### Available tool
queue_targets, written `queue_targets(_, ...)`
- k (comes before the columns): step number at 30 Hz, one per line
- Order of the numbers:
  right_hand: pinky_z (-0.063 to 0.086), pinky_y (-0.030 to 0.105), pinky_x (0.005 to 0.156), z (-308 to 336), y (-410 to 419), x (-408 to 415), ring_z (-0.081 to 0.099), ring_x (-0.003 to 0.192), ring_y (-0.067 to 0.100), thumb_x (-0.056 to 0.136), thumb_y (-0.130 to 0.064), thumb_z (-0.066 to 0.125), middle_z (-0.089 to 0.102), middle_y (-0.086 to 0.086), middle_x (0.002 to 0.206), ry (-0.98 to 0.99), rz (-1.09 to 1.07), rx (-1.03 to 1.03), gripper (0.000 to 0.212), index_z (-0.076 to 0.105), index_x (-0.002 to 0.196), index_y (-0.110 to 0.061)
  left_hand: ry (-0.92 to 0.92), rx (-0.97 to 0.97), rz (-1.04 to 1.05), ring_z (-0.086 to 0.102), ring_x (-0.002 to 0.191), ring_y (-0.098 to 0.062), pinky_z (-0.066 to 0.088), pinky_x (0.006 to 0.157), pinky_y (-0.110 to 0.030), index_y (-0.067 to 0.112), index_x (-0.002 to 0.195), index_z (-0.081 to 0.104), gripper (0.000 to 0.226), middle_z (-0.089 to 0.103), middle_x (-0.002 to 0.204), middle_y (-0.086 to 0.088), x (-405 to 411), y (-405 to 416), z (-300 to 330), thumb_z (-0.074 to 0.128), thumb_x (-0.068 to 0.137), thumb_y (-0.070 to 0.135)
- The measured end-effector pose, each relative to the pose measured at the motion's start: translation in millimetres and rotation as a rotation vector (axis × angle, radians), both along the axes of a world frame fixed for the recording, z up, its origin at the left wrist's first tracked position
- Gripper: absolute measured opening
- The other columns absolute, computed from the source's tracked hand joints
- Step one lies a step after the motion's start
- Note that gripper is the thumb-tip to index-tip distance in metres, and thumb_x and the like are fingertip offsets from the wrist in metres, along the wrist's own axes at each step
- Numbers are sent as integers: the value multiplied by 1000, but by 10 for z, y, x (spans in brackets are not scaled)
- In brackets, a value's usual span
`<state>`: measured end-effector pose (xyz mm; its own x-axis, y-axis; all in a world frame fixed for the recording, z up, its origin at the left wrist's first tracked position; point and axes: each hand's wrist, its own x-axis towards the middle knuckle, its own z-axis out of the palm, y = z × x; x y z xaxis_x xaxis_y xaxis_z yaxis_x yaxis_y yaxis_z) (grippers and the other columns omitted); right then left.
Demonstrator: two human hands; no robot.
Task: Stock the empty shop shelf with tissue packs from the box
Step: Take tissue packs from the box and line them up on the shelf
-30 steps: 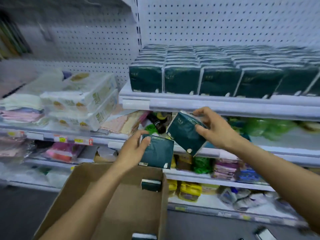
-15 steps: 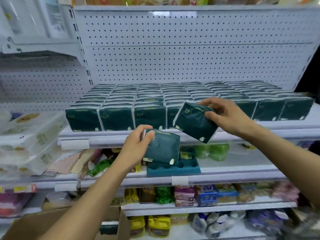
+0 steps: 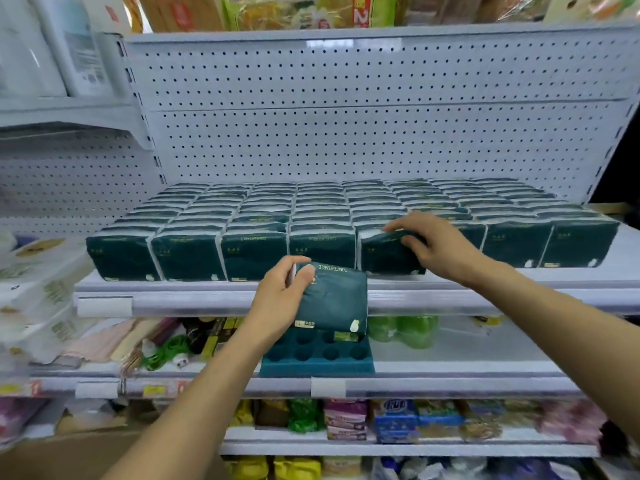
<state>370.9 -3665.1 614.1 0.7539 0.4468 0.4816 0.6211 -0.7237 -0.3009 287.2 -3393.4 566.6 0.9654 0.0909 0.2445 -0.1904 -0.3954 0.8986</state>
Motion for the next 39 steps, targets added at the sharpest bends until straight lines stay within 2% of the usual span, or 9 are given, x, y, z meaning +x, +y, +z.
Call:
queue_targets(4, 38, 30, 91, -201, -1, 153, 47, 107, 20, 94, -3, 54, 55, 0, 109, -71, 15, 45, 31, 65, 119, -17, 21, -46, 20, 61, 101, -20, 50, 89, -40, 34, 110, 61, 16, 64, 106, -10, 22, -41, -49, 50, 100, 39)
queue_targets(8, 42, 47, 97, -367, -20, 273, 51, 113, 35, 91, -7, 56, 58, 12, 124, -298, -18, 19, 31, 67, 120, -11, 32, -56, 43, 61, 102, -21, 50, 90, -42, 33, 110, 61, 17, 64, 107, -10, 21, -43, -89, 50, 100, 39)
queue_targets(12, 24, 49, 116, -477, 15, 288, 35, 139, 32, 97, -19, 46, 45, 11, 147, -221, 44, -51, 40, 54, 136, -11, 52, -72, 38, 62, 102, -19, 52, 90, -40, 30, 113, 61, 20, 64, 107, -5, 32, -90, -90, 48, 100, 40)
queue_targets(18, 2, 46, 121, -432, 17, 278, 18, 148, 18, 98, -49, 20, 32, 0, 156, -237, -44, -158, 59, 42, 146, -21, 55, -114, 39, 63, 103, -20, 51, 89, -38, 33, 112, 61, 18, 64, 109, -5, 78, -182, -17, 49, 100, 39)
queue_targets(23, 37, 40, 107, -235, 113, -104, 45, 128, 17, 98, -48, 39, 54, -1, 137, -254, 131, 47, 49, 54, 136, -20, 6, -139, -30, 63, 97, -25, 53, 85, -41, 36, 114, 61, 19, 61, 104, -14, 49, -342, 11, 47, 102, 39)
queue_targets(26, 41, 34, 103, -175, 128, -309, 49, 122, 2, 88, -58, 57, 54, -19, 131, 23, 200, 69, 50, 51, 133, -37, -77, -147, -102, 61, 83, -21, 53, 72, -35, 36, 114, 63, 19, 57, 92, -18, 46, -517, 51, 50, 101, 35)
queue_targets(29, 49, 31, 97, -138, -33, -378, 57, 111, -2, 80, -41, 76, 62, -22, 121, 352, 244, 212, 48, 59, 125, -35, -116, -122, -204, 65, 88, -19, 57, 71, -33, 32, 117, 61, 19, 65, 97, -9, 48, -754, 95, 51, 101, 29)
queue_targets(34, 53, 21, 86, -3, -626, -369, 65, 102, 2, 78, -14, 79, 71, -15, 106, 411, 212, 391, 36, 69, 110, -28, -358, 186, 2, 55, 110, -6, 45, 94, -27, 30, 131, 52, 32, 59, 118, 14, 258, -949, 196, 45, 102, 40)
queue_targets(39, 43, 28, 106, 73, -1217, -178, 55, 117, -5, 76, -29, 80, 64, -19, 121, 194, -15, 341, 42, 67, 116, -35, -509, 864, 96, 33, 141, -15, 14, 121, -43, 23, 148, 36, 56, 40, 152, 3, 624, -1027, 164, 50, 98, 44)
